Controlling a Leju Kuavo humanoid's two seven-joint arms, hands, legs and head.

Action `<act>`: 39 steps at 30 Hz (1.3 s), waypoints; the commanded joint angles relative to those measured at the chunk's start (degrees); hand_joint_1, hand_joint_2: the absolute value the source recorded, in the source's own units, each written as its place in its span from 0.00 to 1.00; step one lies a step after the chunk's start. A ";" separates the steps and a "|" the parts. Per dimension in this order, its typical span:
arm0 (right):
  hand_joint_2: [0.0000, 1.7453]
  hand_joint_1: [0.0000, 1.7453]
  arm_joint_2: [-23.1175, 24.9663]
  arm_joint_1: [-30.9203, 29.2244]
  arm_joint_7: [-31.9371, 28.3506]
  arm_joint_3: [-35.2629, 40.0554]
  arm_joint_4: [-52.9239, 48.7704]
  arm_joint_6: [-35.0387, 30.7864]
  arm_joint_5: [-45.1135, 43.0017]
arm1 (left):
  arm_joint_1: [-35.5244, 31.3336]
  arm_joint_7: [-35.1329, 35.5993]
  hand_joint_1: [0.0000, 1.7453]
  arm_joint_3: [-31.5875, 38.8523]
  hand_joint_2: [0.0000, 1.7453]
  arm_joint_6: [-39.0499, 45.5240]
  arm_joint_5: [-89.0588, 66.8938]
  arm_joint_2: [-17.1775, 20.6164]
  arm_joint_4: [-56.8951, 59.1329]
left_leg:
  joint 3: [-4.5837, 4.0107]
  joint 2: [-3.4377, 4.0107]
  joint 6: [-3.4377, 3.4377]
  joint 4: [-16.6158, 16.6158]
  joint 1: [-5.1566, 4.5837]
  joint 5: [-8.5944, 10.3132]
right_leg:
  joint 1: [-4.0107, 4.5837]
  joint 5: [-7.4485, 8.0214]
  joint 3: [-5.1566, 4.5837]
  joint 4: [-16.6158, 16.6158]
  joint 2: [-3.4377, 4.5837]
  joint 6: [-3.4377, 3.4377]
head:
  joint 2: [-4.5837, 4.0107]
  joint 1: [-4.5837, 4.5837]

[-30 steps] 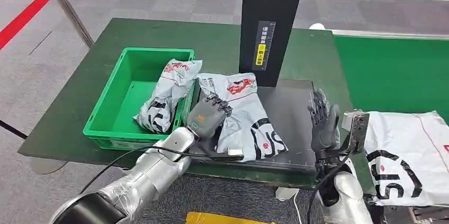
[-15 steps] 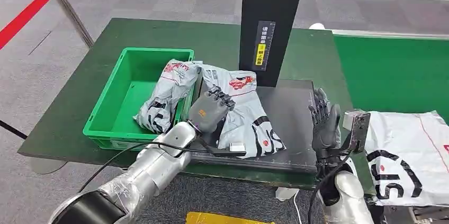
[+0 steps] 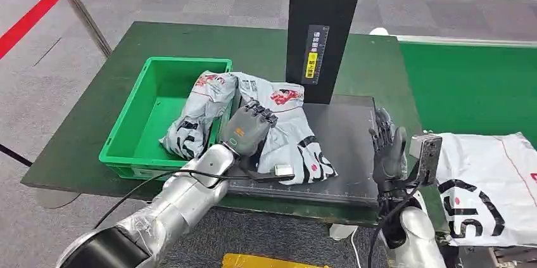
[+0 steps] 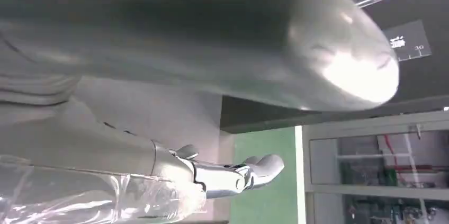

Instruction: Moved the parcel from conveyor to table for the left to box.

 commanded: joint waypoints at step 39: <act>0.00 0.00 1.29 12.37 1.54 -11.22 -9.36 -1.51 0.49 | 3.96 14.36 1.00 6.20 1.00 1.29 -0.45 24.41 -18.32 | 0.17 0.21 -0.08 -0.21 0.16 0.00 | 0.17 0.05 0.14 -0.25 0.15 -0.11 | 0.00 0.00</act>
